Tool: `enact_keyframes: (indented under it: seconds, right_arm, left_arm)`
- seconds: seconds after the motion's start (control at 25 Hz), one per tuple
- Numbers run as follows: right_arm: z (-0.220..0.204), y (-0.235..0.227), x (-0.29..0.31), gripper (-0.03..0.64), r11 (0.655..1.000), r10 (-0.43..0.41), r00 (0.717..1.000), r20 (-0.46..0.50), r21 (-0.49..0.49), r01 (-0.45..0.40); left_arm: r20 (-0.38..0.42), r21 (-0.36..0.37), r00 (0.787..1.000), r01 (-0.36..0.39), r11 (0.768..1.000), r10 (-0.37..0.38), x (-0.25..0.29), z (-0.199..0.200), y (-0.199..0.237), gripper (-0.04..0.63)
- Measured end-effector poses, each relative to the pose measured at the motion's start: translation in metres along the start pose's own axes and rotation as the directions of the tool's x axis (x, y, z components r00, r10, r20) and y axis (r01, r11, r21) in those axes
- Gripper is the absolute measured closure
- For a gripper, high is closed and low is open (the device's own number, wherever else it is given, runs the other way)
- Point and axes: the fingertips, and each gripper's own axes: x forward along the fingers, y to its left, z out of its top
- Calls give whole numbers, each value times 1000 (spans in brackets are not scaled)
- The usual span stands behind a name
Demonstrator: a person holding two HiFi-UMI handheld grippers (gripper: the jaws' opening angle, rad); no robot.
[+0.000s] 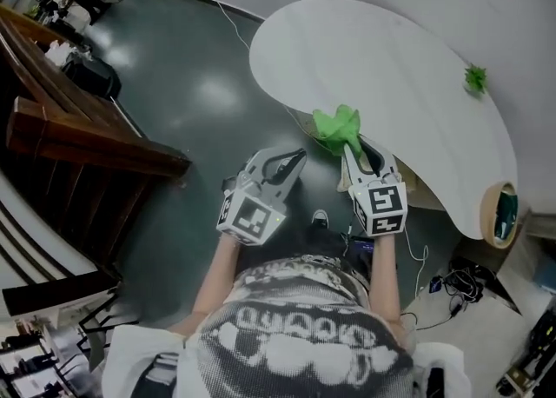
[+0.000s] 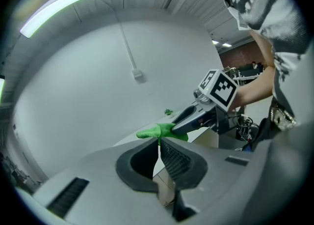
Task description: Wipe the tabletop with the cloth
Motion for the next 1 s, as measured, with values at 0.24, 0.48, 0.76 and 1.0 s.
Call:
enact_keyframes:
  seconds: [0.24,0.48,0.76,1.0]
  right_arm:
    - [0,-20,33,531,996,-82,996,-31,19,83]
    - [11,-32,94,531,988,-147,986,-80,33,151]
    - [24,-39,171,531,977,-196,971,-140,54,205]
    - [29,-47,237,531,972,-208,962,-176,70,223]
  left_arm:
    - [42,4,998,52,999,-52,26,-16,39,583]
    - [61,9,992,111,994,-111,54,-42,109,583]
    - [81,5,979,185,983,-185,77,-74,183,583]
    - [84,7,968,238,971,-238,98,-107,226,583]
